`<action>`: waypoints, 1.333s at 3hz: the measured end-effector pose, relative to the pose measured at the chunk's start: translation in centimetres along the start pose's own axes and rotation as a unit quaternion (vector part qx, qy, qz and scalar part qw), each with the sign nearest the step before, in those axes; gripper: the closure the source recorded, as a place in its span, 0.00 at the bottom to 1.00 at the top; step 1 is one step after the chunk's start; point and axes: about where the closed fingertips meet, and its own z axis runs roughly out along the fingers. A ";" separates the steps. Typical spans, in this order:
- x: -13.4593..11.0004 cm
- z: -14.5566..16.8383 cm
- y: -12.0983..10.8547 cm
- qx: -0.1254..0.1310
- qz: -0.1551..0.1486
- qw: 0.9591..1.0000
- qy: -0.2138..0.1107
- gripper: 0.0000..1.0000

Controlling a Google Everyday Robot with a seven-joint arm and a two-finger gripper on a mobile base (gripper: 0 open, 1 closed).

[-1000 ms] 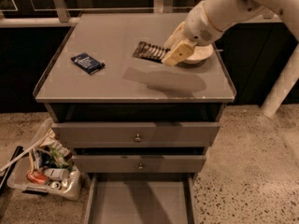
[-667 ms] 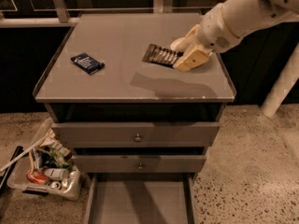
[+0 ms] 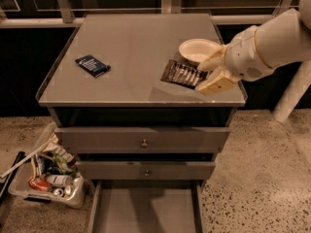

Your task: Place rxbar chocolate into bottom drawer

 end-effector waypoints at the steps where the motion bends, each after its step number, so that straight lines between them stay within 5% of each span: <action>1: 3.5 0.1 2.2 -0.009 0.024 1.000 0.003 1.00; 3: 3.4 0.2 1.8 -0.009 0.021 1.000 0.007 1.00; 4: 4.9 2.1 6.0 -0.046 0.036 0.998 0.004 1.00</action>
Offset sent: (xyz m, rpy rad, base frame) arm -0.0141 -0.0181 -0.0244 0.0143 0.0338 -0.0205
